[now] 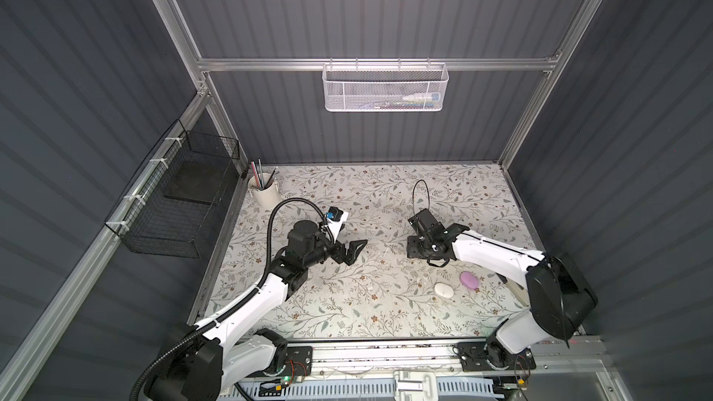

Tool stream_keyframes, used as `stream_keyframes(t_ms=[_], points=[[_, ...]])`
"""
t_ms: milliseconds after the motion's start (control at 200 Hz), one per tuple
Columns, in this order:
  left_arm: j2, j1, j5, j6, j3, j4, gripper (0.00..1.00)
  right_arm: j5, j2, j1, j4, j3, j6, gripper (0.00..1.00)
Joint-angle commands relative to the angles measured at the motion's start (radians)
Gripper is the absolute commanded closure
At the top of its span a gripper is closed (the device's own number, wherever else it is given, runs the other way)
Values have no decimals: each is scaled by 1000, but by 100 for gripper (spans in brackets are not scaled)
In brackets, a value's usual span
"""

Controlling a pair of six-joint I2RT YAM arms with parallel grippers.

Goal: Insert wireless bluetooth earbuds into charging case
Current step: Place the charging case at the center of the table, then reset both arms

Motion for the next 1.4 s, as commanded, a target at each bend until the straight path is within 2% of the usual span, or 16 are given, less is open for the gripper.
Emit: stream_keyframes(t_ms=[0,75,220,320,400,465,570,650,846,991,1106,1171,1221,1396], points=[[-27,17,-92,18,-30,-3,0,16,41,-3,116,-34,-7,48],[-36,24,-113,12,-40,1,0,12,43,-3,136,-64,6,41],[-65,52,-163,17,-62,-3,0,13,-4,-3,108,-83,-1,13],[-82,96,-186,20,-76,-6,0,26,-65,-5,66,-81,-29,1],[-90,142,-193,40,-78,-19,0,27,-138,-15,45,-75,-74,1],[-100,167,-242,67,-80,-24,0,24,-205,-39,49,-74,-121,1],[-83,196,-301,140,-94,19,0,14,-271,-125,50,-64,-216,1],[-32,248,-315,144,-108,79,0,63,-307,-200,75,-80,-292,1],[92,374,-302,164,-164,287,0,142,-410,-416,330,-233,-412,1],[206,425,-271,172,-175,427,0,85,-384,-543,575,-355,-463,1],[310,448,-253,160,-178,548,0,75,-319,-572,814,-457,-539,1],[372,462,-228,139,-161,579,0,69,-274,-593,897,-476,-546,1],[406,463,-211,146,-153,584,0,43,-262,-608,894,-459,-548,1],[466,463,-203,150,-140,609,0,-67,-203,-652,1086,-501,-577,1]])
